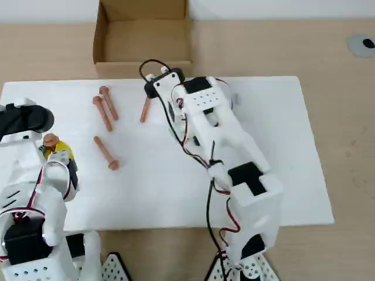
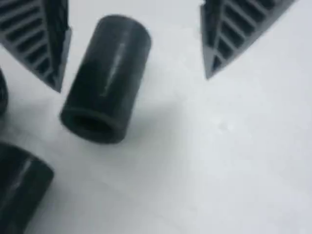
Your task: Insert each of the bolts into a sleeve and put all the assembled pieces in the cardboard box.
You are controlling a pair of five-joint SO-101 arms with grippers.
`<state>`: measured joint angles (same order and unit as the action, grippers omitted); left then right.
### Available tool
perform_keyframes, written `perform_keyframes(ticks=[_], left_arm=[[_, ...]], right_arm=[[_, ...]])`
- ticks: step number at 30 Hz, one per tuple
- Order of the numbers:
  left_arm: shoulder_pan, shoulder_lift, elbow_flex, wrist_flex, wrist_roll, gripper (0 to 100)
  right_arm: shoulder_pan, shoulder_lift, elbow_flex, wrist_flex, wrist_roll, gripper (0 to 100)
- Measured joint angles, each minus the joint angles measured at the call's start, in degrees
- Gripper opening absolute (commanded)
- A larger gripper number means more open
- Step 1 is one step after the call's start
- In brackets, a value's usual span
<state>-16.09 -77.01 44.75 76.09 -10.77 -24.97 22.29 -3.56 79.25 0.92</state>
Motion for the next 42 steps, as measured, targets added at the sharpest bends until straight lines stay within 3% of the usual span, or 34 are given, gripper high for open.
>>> perform_keyframes(ticks=[30,39,42], left_arm=[[0.00,0.00,0.00,0.00,-1.49,1],[0.00,0.00,0.00,0.00,-1.49,1],[0.00,0.00,0.00,0.00,-1.49,1]], right_arm=[[-0.09,0.00,5.45,-3.78,-1.32,22.4],[0.09,-0.09,5.54,-4.57,-1.32,1.4],[0.09,-0.09,5.54,-4.66,-1.32,1.0]])
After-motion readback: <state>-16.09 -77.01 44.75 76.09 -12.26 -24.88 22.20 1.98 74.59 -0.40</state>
